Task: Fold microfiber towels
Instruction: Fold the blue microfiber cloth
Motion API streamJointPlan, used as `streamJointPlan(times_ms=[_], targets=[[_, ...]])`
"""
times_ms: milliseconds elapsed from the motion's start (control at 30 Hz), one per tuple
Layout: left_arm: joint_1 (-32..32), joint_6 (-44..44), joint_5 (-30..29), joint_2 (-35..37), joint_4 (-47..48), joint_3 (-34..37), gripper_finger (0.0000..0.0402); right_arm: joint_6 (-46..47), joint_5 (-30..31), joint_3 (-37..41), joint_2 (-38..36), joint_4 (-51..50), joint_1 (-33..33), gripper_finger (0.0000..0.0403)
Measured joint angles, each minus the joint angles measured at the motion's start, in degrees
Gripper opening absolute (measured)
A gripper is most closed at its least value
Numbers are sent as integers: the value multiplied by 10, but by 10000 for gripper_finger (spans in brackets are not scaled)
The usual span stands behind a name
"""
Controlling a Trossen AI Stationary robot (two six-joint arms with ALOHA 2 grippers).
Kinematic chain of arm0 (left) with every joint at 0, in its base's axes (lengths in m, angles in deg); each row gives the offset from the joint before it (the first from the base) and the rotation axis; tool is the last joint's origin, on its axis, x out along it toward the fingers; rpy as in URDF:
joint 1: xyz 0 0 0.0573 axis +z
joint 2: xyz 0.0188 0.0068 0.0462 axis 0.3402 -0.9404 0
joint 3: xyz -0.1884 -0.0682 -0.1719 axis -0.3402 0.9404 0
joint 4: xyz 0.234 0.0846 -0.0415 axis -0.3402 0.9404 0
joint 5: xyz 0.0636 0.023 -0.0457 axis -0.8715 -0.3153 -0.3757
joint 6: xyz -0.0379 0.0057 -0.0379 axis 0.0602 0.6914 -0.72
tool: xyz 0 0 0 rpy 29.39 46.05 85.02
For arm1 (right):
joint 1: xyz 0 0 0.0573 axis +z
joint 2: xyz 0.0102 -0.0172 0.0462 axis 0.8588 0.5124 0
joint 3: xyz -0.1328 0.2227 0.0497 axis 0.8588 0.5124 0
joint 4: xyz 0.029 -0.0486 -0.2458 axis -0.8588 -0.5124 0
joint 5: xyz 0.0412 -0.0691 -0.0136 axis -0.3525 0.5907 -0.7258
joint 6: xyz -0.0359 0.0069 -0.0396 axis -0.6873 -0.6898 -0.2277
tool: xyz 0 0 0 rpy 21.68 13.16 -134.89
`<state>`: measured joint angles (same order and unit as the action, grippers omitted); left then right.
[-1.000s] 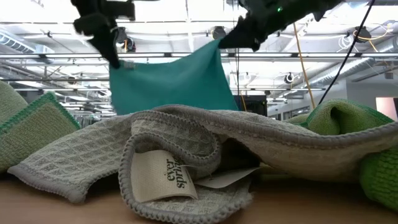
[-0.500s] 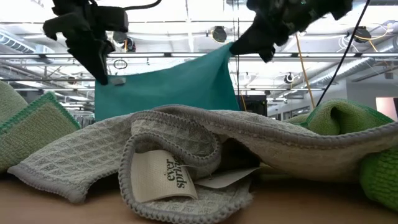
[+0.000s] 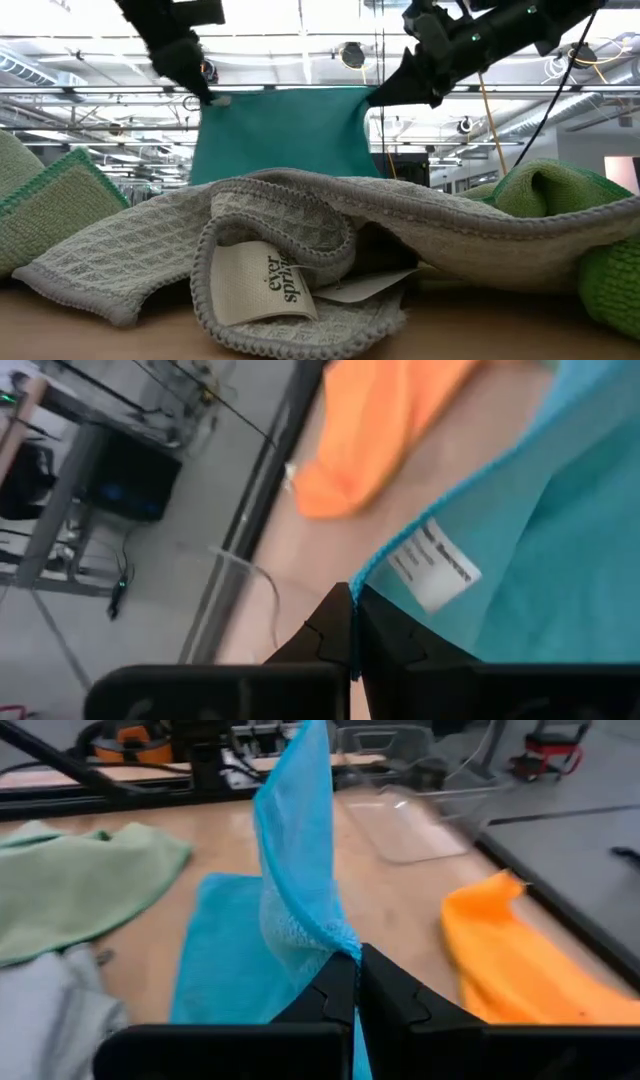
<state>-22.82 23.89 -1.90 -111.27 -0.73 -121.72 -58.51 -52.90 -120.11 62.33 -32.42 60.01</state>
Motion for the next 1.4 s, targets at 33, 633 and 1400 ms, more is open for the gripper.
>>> streamJointPlan(times_ms=[33, 633, 1400], targets=[[5, 10, 4, 0, -12, -2, 10, -5, 0, 0, -7, -5, -7, 0], [22, -12, 86, 0, 59, -3, 7, 65, -105, 7, -17, -51, 4, 0], [-5, -111, 200, -3, 14, 90, 7, 125, -179, 3, 42, -48, 40, 2]])
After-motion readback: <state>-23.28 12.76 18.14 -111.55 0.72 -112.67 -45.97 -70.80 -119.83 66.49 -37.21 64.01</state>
